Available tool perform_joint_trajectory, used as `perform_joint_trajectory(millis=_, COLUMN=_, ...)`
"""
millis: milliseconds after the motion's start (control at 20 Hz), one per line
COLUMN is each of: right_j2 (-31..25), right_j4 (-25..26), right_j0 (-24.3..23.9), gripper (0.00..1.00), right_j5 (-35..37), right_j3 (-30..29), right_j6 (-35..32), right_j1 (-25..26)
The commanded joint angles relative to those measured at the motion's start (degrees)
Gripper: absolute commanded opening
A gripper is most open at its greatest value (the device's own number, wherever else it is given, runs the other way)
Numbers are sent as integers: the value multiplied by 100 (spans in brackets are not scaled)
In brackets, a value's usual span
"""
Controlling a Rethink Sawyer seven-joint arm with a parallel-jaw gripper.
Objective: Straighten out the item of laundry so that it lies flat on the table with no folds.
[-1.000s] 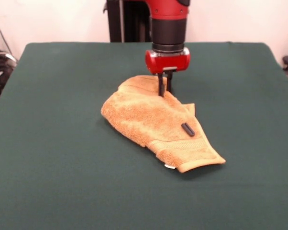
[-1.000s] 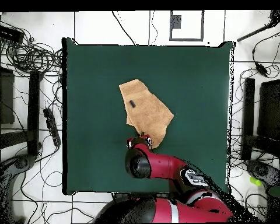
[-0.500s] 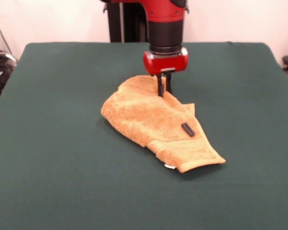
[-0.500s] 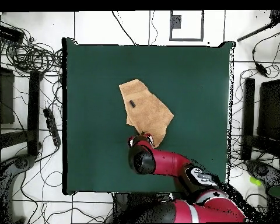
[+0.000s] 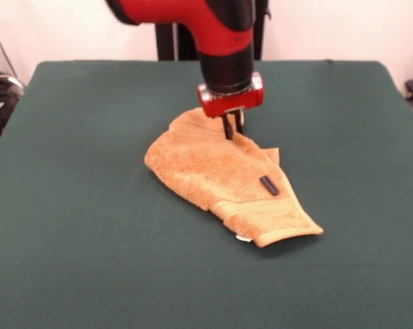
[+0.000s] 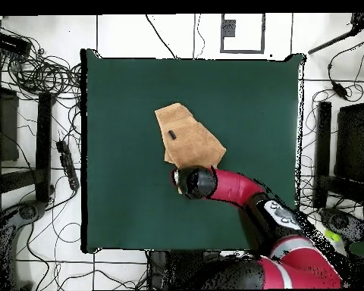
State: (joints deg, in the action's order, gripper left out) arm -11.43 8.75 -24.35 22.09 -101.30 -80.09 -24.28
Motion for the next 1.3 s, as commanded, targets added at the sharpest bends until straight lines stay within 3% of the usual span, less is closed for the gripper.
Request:
perform_joint_trajectory(millis=50, right_j2=-314, right_j4=-226, right_j0=-409, gripper=0, right_j5=1229, right_j3=1779, right_j6=200, right_j1=1408)
perform_joint_trajectory(millis=350, right_j2=-833, right_j4=-63, right_j0=-964, gripper=0, right_j5=2064, right_j3=2554, right_j6=938, right_j1=1870)
perform_joint_trajectory(millis=600, right_j2=-1348, right_j4=120, right_j0=-1436, gripper=0, right_j5=3374, right_j3=3468, right_j6=1888, right_j1=2373)
perform_joint_trajectory(millis=900, right_j2=-2025, right_j4=274, right_j0=-1912, gripper=0, right_j5=4095, right_j3=4213, right_j6=2745, right_j1=2938)
perform_joint_trajectory(millis=1200, right_j2=-2360, right_j4=456, right_j0=-1872, gripper=0, right_j5=5220, right_j3=5296, right_j6=3148, right_j1=3440)
perform_joint_trajectory(millis=1250, right_j2=-2422, right_j4=543, right_j0=-1811, gripper=100, right_j5=5552, right_j3=5573, right_j6=3138, right_j1=3532)
perform_joint_trajectory(millis=1300, right_j2=-2407, right_j4=597, right_j0=-1743, gripper=100, right_j5=5766, right_j3=5767, right_j6=3105, right_j1=3575)
